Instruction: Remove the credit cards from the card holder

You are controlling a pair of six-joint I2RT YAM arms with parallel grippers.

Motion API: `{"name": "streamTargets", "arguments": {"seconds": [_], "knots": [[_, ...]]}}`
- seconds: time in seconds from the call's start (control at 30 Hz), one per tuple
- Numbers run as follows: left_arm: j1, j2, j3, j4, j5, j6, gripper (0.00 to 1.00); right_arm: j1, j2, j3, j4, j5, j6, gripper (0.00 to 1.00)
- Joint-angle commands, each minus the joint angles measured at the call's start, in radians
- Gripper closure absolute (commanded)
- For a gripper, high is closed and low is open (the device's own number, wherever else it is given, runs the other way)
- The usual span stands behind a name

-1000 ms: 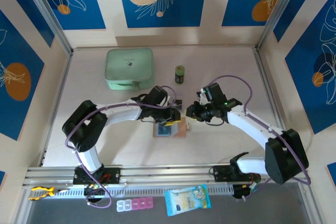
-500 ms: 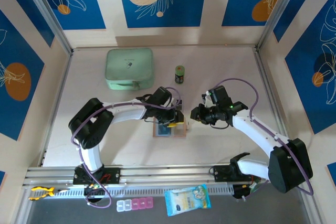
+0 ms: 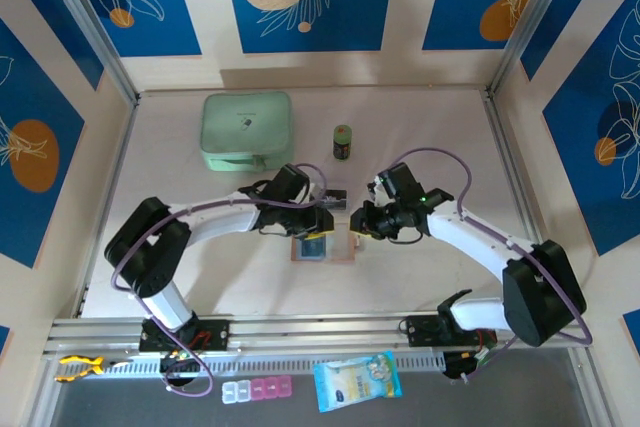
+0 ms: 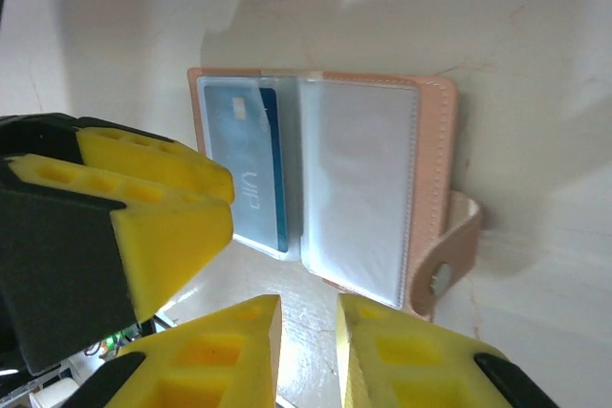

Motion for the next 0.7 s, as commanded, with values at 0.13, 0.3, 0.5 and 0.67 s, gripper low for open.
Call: {"name": "streamTargets", "arguments": {"seconds": [0.13, 0.3, 0.5, 0.67], "knots": [[0.049, -0.079, -0.083, -0.061, -0.05, 0.044, 0.7, 0.073, 0.086, 0.076, 0.041, 0.0, 0.034, 0.78], [0.075, -0.086, -0.114, -0.093, -0.081, 0.07, 0.75, 0.11, 0.145, 0.107, 0.058, 0.003, 0.043, 0.78], [0.081, -0.068, -0.12, -0.137, -0.128, 0.101, 0.77, 0.128, 0.198, 0.121, 0.073, -0.002, 0.046, 0.78], [0.081, -0.041, -0.133, -0.113, -0.114, 0.099, 0.77, 0.136, 0.237, 0.126, 0.091, -0.012, 0.049, 0.78]]}}
